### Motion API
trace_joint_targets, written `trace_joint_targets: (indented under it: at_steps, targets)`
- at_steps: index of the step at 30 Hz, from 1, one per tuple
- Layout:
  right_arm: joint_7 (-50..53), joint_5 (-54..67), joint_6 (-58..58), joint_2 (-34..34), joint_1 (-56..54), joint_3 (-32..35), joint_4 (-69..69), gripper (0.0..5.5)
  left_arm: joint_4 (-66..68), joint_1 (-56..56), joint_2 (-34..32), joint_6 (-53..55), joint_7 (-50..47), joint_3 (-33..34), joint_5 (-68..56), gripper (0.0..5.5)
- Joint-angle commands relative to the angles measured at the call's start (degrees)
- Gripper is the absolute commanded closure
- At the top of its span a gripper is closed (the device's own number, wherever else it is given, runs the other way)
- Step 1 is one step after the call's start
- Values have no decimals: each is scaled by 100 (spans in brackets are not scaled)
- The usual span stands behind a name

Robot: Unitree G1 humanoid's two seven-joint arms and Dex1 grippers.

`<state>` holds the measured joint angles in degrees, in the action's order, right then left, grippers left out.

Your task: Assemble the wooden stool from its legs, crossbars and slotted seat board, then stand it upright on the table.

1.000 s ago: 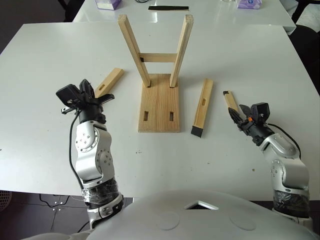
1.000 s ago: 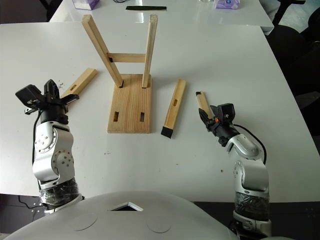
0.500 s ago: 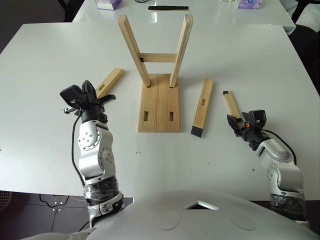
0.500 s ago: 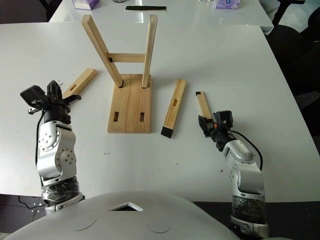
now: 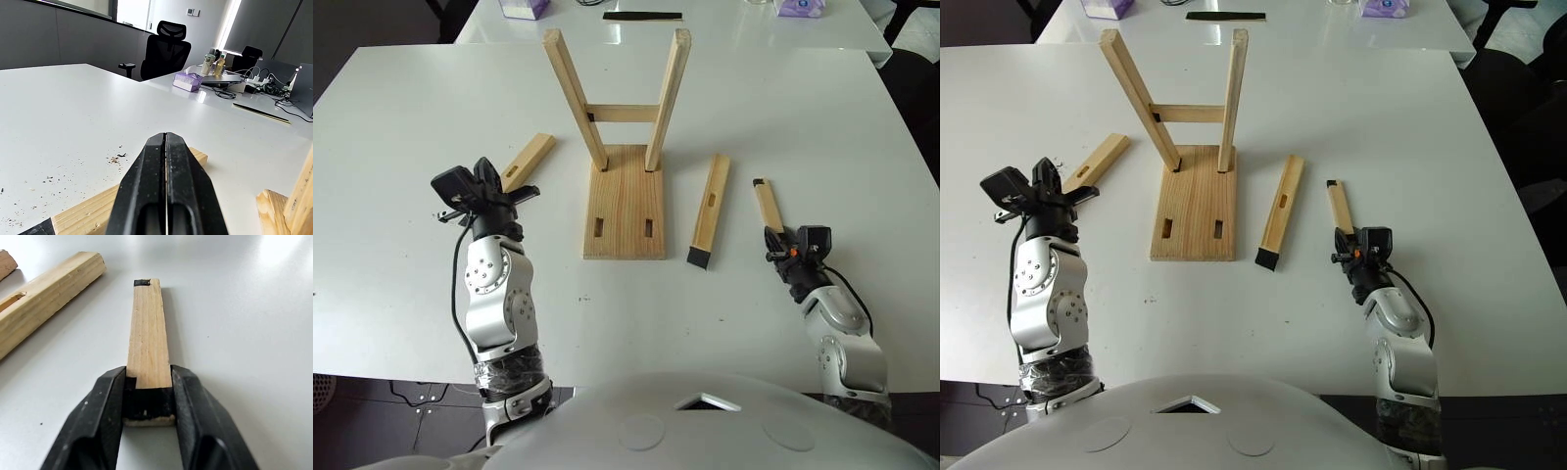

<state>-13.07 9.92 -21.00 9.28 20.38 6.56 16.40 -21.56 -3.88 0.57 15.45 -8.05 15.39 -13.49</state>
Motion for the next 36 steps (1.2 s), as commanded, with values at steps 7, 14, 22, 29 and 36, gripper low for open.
trace_joint_targets:
  at_steps: [7, 14, 22, 29, 36]
  targets:
    - [652, 91, 61, 326, -2451, 705, -1356, 417, -387, 438, 0, 716, -657, 357, 23, 550]
    - [1265, 977, -223, 306, -6067, 1223, -1262, 417, -289, 2375, -377, 1280, -561, 885, -1213, 550]
    - [-1868, 5374, -1918, 401, -6490, 674, 462, 417, -212, 3920, -869, 2254, 2138, 391, -4437, 550]
    - [-2202, 6779, -3083, 1192, -6380, 854, 202, 417, 273, 4233, -1836, 3089, 3033, 971, -6527, 530]
    - [-2385, 7029, -3259, 1537, -6346, 662, 270, 417, 441, 4126, -2298, 3366, 2997, 827, -7687, 437]
